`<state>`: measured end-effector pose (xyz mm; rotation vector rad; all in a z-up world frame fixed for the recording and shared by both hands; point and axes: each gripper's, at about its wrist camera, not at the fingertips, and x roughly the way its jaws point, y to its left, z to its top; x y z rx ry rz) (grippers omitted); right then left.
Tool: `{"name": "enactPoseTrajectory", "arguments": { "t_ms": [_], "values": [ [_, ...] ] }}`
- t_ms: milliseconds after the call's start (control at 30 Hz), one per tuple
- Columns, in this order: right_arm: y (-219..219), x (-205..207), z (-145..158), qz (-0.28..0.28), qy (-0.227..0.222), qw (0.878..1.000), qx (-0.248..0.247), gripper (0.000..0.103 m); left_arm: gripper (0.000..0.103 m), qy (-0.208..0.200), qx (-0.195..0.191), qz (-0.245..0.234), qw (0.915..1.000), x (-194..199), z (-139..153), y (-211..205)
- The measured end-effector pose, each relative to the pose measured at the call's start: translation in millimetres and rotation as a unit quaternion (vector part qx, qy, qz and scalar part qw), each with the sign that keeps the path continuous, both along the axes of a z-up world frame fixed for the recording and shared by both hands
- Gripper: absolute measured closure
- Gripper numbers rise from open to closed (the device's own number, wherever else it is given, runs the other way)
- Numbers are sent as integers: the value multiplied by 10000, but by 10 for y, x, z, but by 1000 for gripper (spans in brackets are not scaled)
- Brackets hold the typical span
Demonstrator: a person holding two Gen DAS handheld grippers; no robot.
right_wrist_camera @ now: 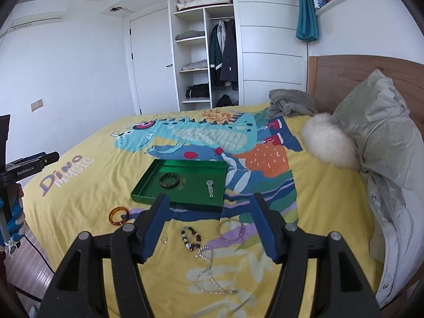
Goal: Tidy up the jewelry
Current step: 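Grasp the twisted silver hoop with the left tool while the right tool grasps the silver chain necklace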
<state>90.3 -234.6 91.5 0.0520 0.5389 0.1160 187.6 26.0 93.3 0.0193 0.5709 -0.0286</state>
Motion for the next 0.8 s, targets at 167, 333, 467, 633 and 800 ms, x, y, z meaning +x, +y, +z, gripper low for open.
{"name": "enactPoseTrajectory", "arguments": {
  "t_ms": [167, 333, 467, 633, 800],
  "values": [
    [-12, 114, -604, 108, 517, 9985, 132, 41, 38, 319, -87, -360, 9988, 54, -508, -178],
    [62, 324, -1201, 261, 1072, 9935, 266, 41, 38, 804, -155, -672, 9944, 199, -1120, -355],
    [128, 501, -1571, 371, 1407, 9888, 318, 42, 38, 1214, -179, -849, 9888, 334, -1592, -486],
    [156, 685, -1919, 445, 1728, 9834, 320, 43, 42, 1555, -80, -909, 9836, 516, -1984, -576],
    [139, 822, -2133, 477, 1932, 9795, 310, 52, 53, 1800, -45, -928, 9793, 694, -2203, -584]
  ]
}}
